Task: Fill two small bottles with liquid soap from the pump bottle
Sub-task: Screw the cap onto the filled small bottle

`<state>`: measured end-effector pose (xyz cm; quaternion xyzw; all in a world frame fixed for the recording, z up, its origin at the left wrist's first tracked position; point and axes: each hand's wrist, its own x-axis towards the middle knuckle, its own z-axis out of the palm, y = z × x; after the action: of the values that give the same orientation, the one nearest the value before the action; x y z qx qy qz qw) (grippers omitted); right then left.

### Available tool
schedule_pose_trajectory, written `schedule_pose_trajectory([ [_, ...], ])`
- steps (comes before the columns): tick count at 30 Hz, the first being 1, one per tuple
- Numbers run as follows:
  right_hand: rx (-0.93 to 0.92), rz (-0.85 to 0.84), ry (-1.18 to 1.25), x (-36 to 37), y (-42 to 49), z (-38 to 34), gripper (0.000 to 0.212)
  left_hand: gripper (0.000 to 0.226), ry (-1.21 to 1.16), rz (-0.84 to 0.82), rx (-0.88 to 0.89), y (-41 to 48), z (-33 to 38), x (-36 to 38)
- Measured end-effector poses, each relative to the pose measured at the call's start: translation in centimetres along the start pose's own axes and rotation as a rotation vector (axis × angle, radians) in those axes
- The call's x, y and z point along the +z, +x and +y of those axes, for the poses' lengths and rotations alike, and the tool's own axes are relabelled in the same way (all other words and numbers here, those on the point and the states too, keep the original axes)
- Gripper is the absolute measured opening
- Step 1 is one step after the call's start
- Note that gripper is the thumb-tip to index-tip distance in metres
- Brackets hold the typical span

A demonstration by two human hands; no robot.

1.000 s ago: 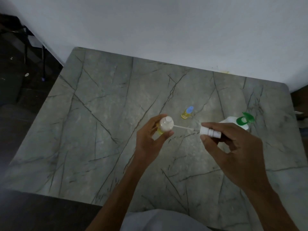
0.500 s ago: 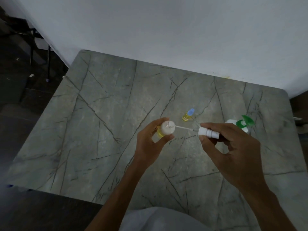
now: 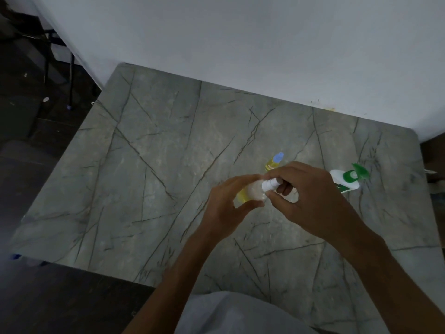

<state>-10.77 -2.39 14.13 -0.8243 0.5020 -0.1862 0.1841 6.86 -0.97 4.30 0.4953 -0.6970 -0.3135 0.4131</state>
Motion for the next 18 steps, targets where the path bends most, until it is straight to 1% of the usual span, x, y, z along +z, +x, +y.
schedule_pose_trajectory([
  [5, 0.012, -0.027, -0.069, -0.6, 0.6, -0.1, 0.021, 0.054, -0.042, 0.018, -0.044, -0.4, 0.4, 0.3],
  [6, 0.023, -0.014, -0.098, -0.6, 0.7, -0.1, 0.024, 0.054, -0.042, 0.015, -0.049, -0.5, 0.5, 0.4],
  [9, 0.053, 0.038, -0.199, -0.3, 1.0, -0.2, 0.044, 0.055, -0.071, 0.030, -0.065, -0.6, 0.7, 0.4],
  [10, 0.077, 0.036, -0.177, -0.4, 0.9, -0.1, 0.047, 0.055, -0.097, 0.039, -0.072, -0.6, 0.7, 0.4],
  [11, 0.109, 0.019, -0.103, -0.5, 0.8, 0.0, 0.053, 0.054, -0.119, 0.045, -0.076, -0.6, 0.7, 0.4],
  [13, 0.149, -0.033, 0.094, -1.2, 0.5, 0.3, 0.079, 0.053, -0.130, 0.048, -0.074, -0.7, 0.6, 0.5],
  [14, 0.127, -0.058, 0.165, -1.4, 0.3, 0.3, 0.084, 0.053, -0.125, 0.050, -0.071, -0.7, 0.6, 0.5],
  [15, 0.085, -0.076, 0.204, -1.5, 0.3, 0.3, 0.079, 0.054, -0.122, 0.053, -0.072, -0.8, 0.5, 0.5],
  [18, -0.032, -0.041, 0.167, -1.2, 0.3, 0.3, 0.044, 0.055, -0.134, 0.068, -0.077, -1.0, 0.6, 0.8],
])
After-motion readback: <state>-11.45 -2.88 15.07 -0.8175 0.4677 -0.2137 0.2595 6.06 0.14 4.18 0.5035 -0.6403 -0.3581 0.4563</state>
